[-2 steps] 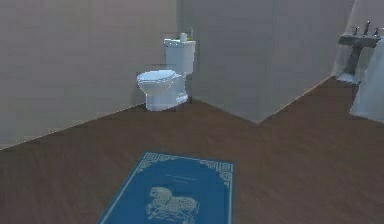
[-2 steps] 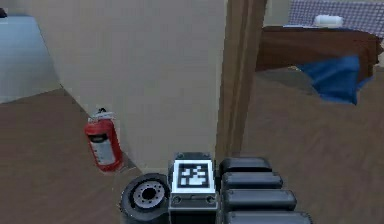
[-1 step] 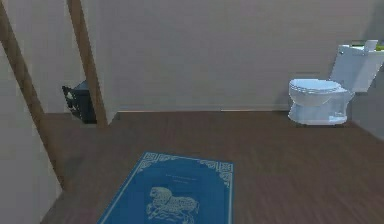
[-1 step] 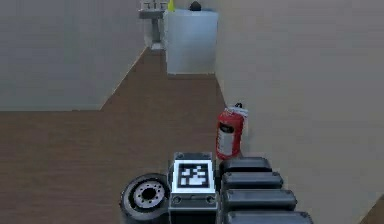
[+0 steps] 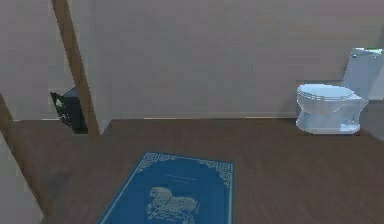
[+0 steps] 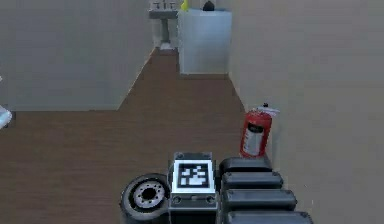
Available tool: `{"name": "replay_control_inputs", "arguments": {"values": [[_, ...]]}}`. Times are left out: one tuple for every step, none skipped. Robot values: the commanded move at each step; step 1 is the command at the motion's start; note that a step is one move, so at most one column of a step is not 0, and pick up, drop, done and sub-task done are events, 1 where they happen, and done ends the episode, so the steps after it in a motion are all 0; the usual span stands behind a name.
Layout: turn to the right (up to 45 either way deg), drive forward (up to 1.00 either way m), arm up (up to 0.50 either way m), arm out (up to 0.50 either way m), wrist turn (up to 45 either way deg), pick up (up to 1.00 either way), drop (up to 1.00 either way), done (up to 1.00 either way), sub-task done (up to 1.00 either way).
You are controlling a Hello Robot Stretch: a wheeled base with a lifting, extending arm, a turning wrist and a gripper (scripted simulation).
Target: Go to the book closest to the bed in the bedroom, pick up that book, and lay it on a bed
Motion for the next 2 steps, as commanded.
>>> {"name": "replay_control_inputs", "arguments": {"values": [[-18.0,0.00,0.00,0.00,0.0,0.00,0.00,0.00,0.00],[0.0,1.00,0.00,0.00,0.0,0.00,0.00,0.00,0.00]]}}
